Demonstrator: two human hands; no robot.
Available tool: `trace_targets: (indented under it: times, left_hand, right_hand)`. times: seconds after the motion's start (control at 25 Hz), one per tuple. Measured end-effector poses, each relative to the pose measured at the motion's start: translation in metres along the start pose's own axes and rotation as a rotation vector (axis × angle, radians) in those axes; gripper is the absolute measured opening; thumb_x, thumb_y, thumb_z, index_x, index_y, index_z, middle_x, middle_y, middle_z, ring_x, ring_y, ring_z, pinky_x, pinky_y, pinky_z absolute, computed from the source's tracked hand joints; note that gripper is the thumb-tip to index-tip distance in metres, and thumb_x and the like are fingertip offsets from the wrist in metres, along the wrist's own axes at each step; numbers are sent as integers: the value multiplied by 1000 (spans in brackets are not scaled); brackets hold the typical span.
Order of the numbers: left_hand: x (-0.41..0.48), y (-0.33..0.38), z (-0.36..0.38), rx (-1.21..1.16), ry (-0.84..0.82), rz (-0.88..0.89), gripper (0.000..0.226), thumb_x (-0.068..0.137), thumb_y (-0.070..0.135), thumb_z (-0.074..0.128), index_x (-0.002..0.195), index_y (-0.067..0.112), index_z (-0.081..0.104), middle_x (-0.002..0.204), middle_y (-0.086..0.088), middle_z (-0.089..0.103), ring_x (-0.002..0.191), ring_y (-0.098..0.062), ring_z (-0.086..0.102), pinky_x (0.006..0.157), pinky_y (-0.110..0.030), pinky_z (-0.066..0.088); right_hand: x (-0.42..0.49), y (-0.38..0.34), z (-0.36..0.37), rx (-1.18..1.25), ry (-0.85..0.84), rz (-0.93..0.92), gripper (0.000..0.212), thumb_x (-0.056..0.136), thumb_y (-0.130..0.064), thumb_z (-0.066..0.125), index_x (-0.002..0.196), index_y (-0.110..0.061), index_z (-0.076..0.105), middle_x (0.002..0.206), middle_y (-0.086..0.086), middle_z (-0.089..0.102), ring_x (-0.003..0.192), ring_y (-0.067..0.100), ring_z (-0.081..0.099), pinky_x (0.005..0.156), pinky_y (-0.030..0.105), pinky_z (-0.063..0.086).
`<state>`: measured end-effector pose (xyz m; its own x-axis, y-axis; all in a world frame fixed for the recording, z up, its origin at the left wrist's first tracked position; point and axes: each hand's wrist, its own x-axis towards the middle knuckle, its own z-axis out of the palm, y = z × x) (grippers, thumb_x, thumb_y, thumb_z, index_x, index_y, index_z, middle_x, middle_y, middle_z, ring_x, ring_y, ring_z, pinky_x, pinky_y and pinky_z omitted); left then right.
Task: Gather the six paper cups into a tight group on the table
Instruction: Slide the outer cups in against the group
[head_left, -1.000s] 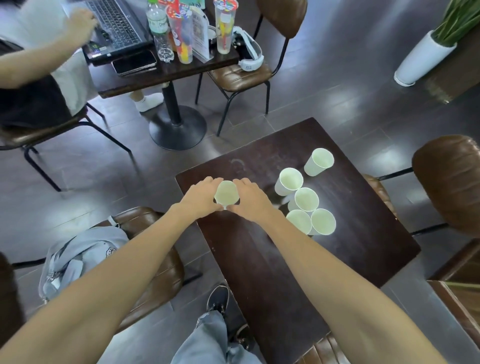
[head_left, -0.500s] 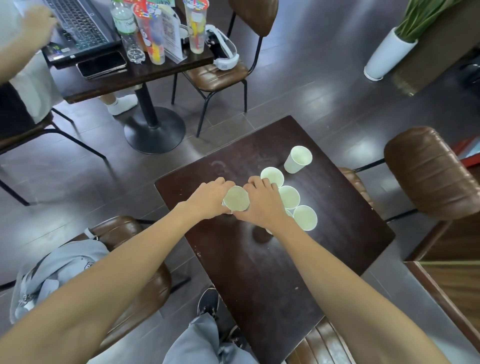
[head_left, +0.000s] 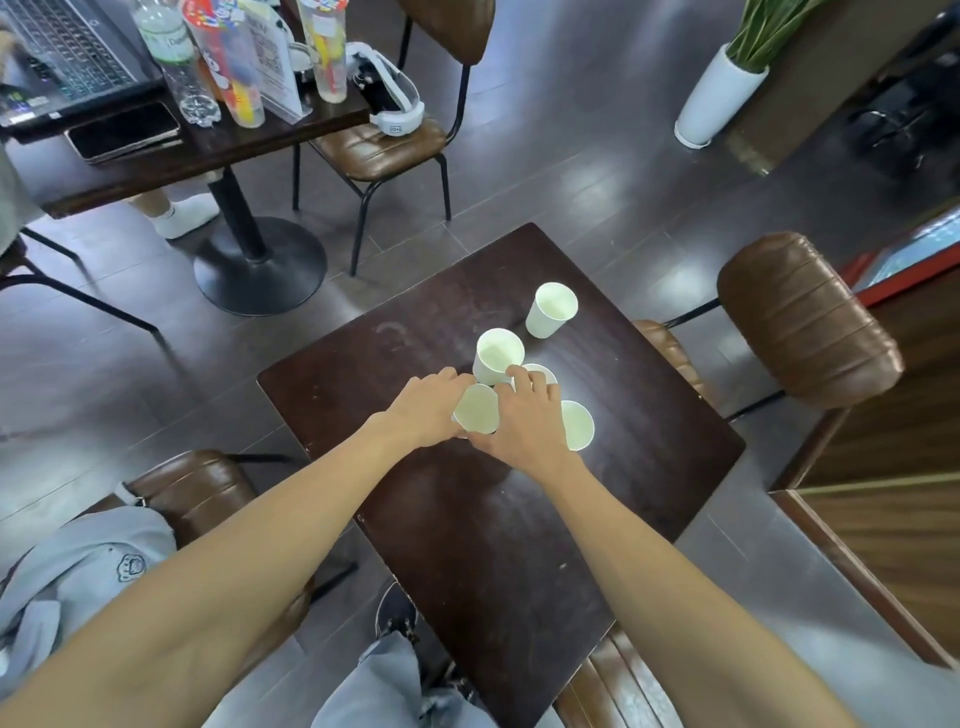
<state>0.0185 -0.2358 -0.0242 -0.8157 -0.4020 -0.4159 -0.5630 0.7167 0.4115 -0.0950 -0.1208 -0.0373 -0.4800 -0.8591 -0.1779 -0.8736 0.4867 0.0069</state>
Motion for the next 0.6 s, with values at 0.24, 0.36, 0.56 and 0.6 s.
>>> trace_targets:
  times: [0.24, 0.36, 0.56, 0.6]
  left_hand:
    - [8, -5, 4, -79, 26, -31, 68, 83, 39, 77, 141, 22, 47, 132, -5, 57, 119, -29, 60, 101, -47, 41]
    - [10, -5, 6, -125, 42, -31, 68, 82, 42, 77, 141, 24, 48, 131, -4, 58, 119, -28, 60, 102, -47, 40]
    - [14, -1, 7, -168, 48, -28, 63, 83, 49, 72, 137, 23, 50, 127, -3, 60, 115, -26, 60, 101, -47, 42]
    - [14, 0, 7, -169, 50, -28, 62, 84, 49, 72, 136, 24, 50, 127, -2, 60, 115, -26, 60, 101, -46, 42]
  right_hand:
    - [-1, 11, 4, 97, 34, 22, 78, 67, -69, 72, 120, -12, 65, 136, 8, 57, 123, 36, 51, 98, 47, 40]
    - [-2, 18, 2, 246, 60, 91, 79, 61, -68, 76, 117, -15, 60, 129, 3, 59, 118, 31, 53, 94, 44, 44]
    - [-4, 42, -2, 302, 21, 137, 77, 67, -65, 74, 125, -17, 57, 128, -1, 57, 116, 28, 52, 97, 41, 42]
    - [-5, 48, -1, 296, 16, 129, 71, 71, -61, 73, 125, -18, 57, 127, -2, 57, 117, 28, 52, 97, 40, 41]
